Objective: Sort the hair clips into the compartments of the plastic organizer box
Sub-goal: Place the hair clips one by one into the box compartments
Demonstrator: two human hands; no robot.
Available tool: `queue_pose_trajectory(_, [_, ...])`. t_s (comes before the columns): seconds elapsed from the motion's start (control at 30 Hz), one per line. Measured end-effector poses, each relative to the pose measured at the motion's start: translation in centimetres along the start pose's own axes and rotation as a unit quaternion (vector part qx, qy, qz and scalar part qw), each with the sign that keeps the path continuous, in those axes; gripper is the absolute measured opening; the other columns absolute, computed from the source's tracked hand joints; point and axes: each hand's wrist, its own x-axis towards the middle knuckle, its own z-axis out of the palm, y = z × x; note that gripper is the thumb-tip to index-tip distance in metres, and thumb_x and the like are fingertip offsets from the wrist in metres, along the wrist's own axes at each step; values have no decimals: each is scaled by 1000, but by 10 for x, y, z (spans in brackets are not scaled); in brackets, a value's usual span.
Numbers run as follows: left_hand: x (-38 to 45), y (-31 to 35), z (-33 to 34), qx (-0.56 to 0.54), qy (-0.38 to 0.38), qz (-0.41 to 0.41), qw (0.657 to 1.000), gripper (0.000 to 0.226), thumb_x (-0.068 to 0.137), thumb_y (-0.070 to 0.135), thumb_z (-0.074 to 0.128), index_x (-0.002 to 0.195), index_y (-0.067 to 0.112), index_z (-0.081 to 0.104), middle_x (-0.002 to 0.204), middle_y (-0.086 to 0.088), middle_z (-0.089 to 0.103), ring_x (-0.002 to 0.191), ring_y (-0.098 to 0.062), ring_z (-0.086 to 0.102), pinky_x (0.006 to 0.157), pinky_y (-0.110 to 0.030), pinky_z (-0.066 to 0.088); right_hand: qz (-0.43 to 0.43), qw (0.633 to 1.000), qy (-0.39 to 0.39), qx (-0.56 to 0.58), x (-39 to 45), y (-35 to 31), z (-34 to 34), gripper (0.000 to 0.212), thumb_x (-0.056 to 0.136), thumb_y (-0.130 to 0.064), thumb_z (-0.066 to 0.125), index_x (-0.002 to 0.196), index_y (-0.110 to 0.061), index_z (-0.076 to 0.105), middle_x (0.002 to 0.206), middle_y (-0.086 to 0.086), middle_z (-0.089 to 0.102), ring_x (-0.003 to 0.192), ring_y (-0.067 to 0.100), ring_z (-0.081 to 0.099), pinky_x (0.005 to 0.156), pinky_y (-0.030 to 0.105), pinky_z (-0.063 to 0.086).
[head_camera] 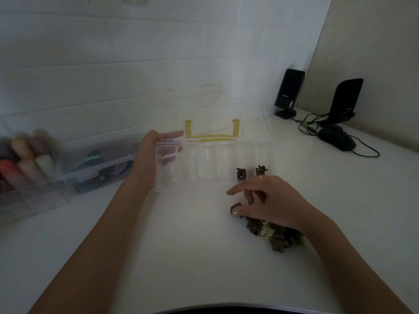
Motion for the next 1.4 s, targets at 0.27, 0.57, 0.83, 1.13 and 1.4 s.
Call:
queue_pose_trajectory(0.27, [1, 0, -1, 4, 2, -1, 1000, 42, 77, 26, 38, 89, 18, 77, 88, -10, 65, 81, -19, 56, 72, -29, 42, -33, 998, 23, 54, 2, -1, 2, 9, 75, -34, 73, 84, -33, 70, 90, -20, 63, 84, -3, 56, 71, 12, 43])
queue_pose_trajectory(0.57, [-5, 2, 3, -7, 3, -6, 1000, 42, 81, 21, 35, 88, 17, 75, 86, -7, 68, 76, -18, 59, 73, -28, 45, 14, 964, 185, 189, 4, 2, 3, 35, 75, -15, 77, 84, -27, 45, 94, -10, 71, 80, 8, 66, 66, 23, 51])
queue_pose_trajectory(0.83, [-4, 2, 3, -9, 1, -2, 1000, 45, 79, 21, 33, 85, 16, 77, 83, -9, 67, 78, -20, 57, 74, -31, 44, 1, 966, 259, 15, 9, 14, 7, 28, 74, -16, 75, 70, -23, 48, 93, -4, 64, 87, 13, 52, 70, 7, 34])
queue_pose_trajectory(1.13, [-8, 4, 7, -17, 4, 5, 1000, 46, 81, 18, 32, 79, 15, 78, 73, -6, 69, 76, -20, 57, 69, -29, 46, -12, 966, 247, -69, 11, 15, 9, 15, 81, -28, 68, 95, -23, 70, 106, -9, 46, 94, 6, 33, 72, 10, 31])
queue_pose_trajectory(1.4, [-7, 3, 7, -14, 15, 1, 1000, 44, 81, 18, 31, 85, 15, 75, 74, -6, 68, 76, -20, 57, 68, -28, 46, -35, 997, 51, -48, -4, 8, -5, 31, 65, -64, 62, 85, -40, 66, 66, -16, 52, 74, 3, 50, 63, 22, 43])
